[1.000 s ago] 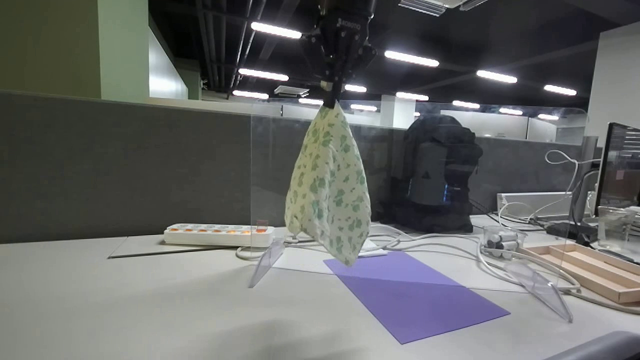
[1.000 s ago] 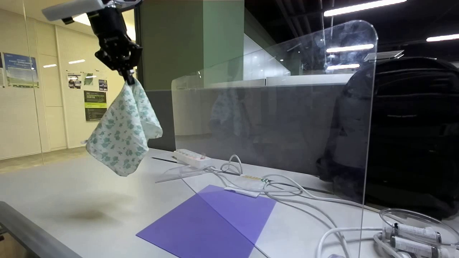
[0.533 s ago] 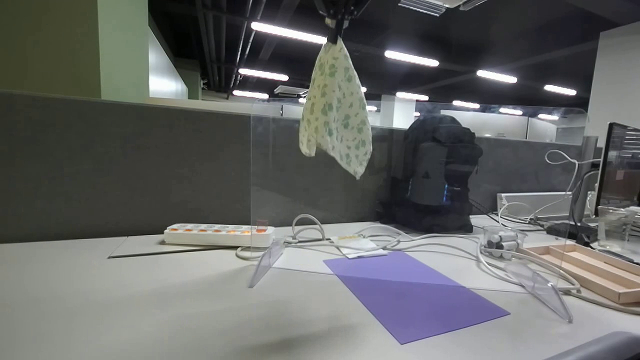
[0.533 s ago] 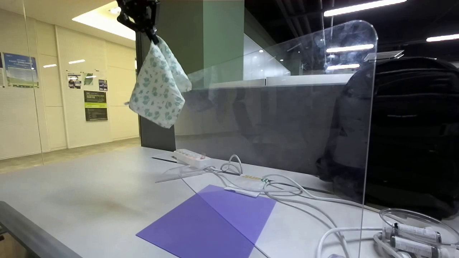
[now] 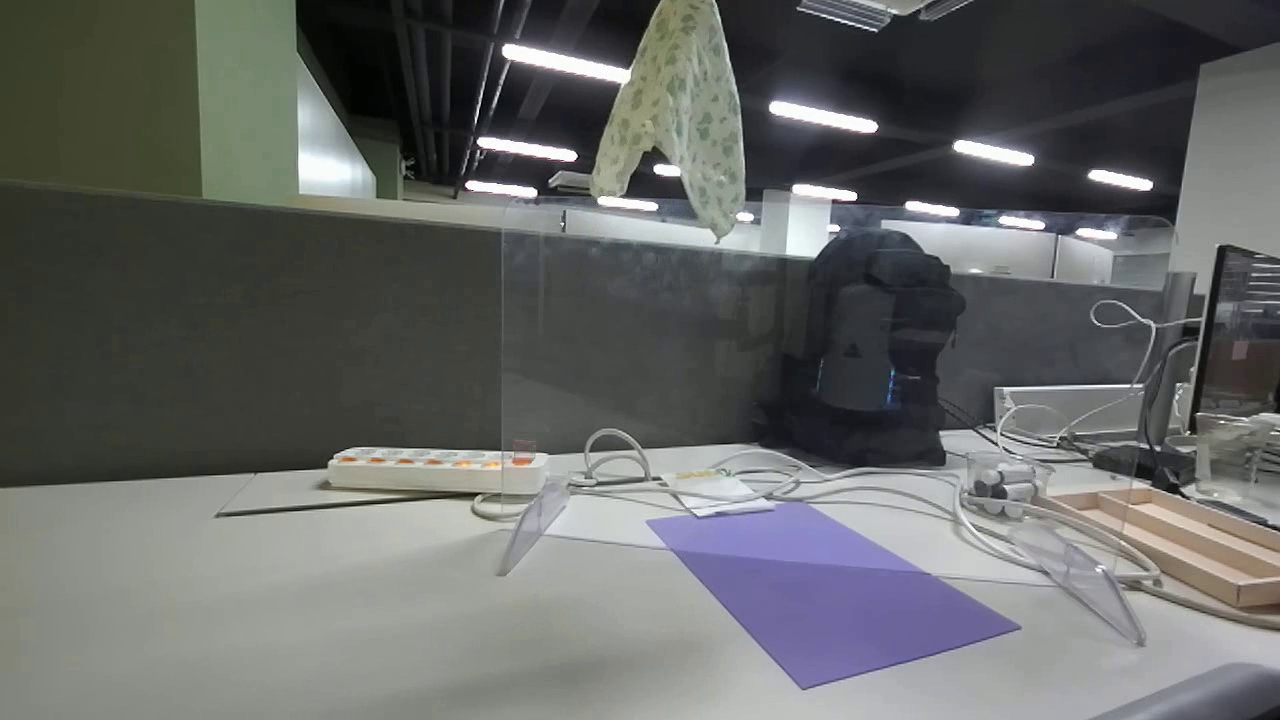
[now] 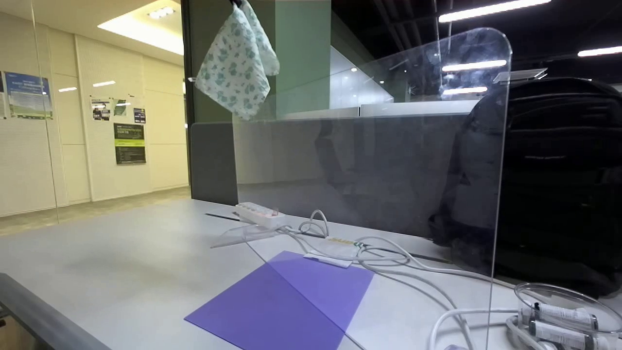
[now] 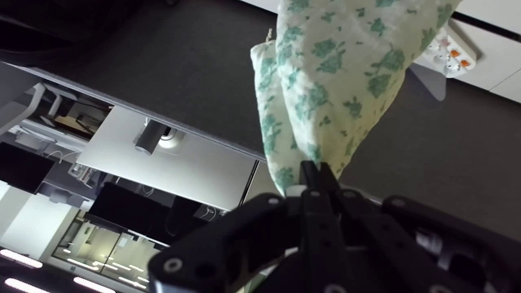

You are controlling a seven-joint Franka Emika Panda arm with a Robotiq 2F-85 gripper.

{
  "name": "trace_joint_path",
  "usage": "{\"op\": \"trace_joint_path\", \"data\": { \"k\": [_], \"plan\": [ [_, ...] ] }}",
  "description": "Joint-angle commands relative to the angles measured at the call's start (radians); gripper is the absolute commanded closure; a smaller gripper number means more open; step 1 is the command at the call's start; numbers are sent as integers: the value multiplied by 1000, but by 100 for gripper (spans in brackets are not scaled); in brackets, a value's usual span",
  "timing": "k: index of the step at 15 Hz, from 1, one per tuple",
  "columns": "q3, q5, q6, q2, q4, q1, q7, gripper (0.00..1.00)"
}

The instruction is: Pick the cloth from the table and hang it

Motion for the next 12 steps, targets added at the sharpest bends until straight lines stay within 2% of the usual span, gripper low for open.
{"op": "trace_joint_path", "data": {
  "k": [1, 5, 12],
  "plan": [
    [-15, -12, 0, 8, 10, 5, 7, 99],
    [-22, -15, 5, 27, 12, 0, 7, 100],
    [-87, 75, -59, 45, -16, 43, -33, 100]
  ]
}}
